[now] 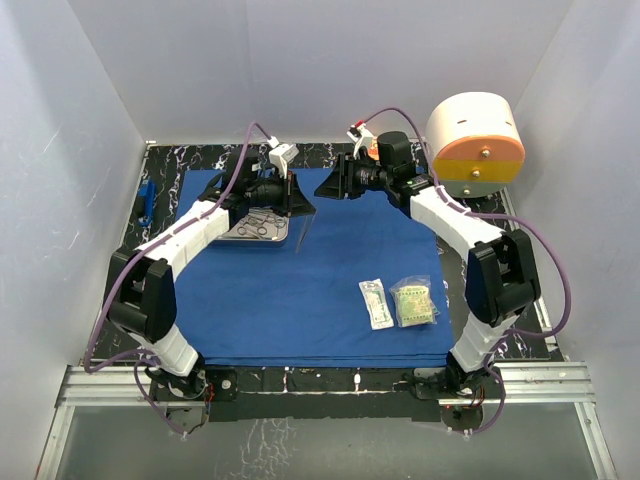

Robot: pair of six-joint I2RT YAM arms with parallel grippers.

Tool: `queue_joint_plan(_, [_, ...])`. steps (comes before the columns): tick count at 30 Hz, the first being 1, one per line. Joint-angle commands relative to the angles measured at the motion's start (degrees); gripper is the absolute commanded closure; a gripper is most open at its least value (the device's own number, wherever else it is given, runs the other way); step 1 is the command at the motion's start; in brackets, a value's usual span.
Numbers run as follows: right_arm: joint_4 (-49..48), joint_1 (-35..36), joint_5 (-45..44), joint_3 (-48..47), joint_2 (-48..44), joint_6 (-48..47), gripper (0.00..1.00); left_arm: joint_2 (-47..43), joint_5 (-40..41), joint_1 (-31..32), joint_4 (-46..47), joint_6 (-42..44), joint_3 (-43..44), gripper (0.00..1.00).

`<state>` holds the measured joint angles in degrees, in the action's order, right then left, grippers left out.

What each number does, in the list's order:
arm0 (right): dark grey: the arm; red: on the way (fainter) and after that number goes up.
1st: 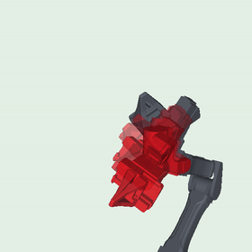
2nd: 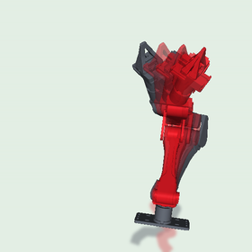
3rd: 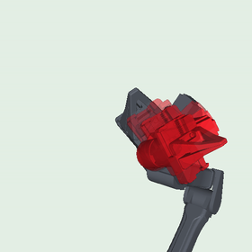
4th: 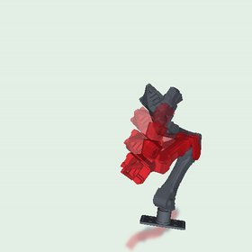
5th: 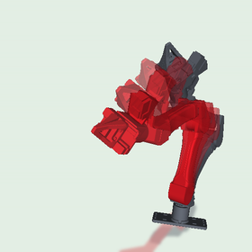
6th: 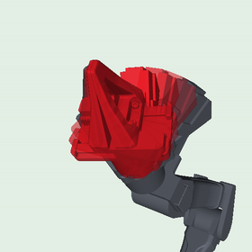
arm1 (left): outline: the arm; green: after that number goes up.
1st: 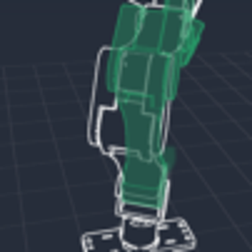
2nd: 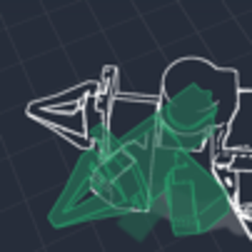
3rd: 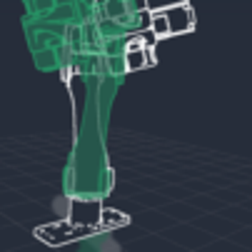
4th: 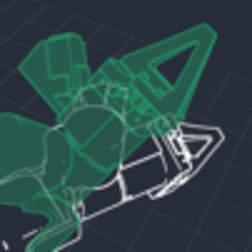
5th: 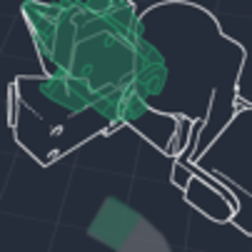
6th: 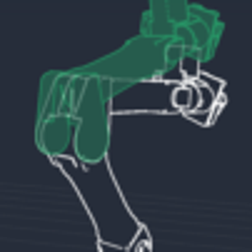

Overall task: Open and lay out the surgical kit
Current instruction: Place the medical item in the surgical kit.

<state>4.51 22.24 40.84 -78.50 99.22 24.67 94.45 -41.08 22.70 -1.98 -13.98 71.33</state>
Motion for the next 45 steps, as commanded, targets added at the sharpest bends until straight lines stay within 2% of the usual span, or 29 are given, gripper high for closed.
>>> queue_joint_plan(1, [-0.9, 1.14, -1.7, -3.48, 1.02, 0.37, 0.64, 0.11, -0.26, 0.48, -0.13, 1.21, 0.82, 1.0])
queue_joint_plan(9, [0.82, 1.75, -3.36, -3.68, 2.41, -0.49, 0.71, 0.34, 0.46, 0.76, -0.9, 2.14, 1.26, 1.0])
queue_joint_plan(15, [1.17, 1.7, -4.45, -3.35, 2.14, -0.84, 0.72, 0.4, 0.92, 0.77, -1.12, 2.62, 1.19, 1.0])
queue_joint_plan(27, [-0.98, -0.05, 1.18, -4.6, 0.96, -0.79, 0.58, 0.56, 1.57, 0.77, -1.19, 3.25, 0.73, 1.0])
queue_joint_plan(34, [0.86, -0.12, -2.51, -2.68, 0.96, -2.01, 0.64, 0.46, 1.49, 0.77, -1.23, 3.25, 0.87, 1.0])
queue_joint_plan(45, [1.37, 0.37, -1.37, -2.83, 2.59, -1.59, 0.67, 0.91, 1.48, 0.77, -1.21, 3.25, 1.27, 1.0])
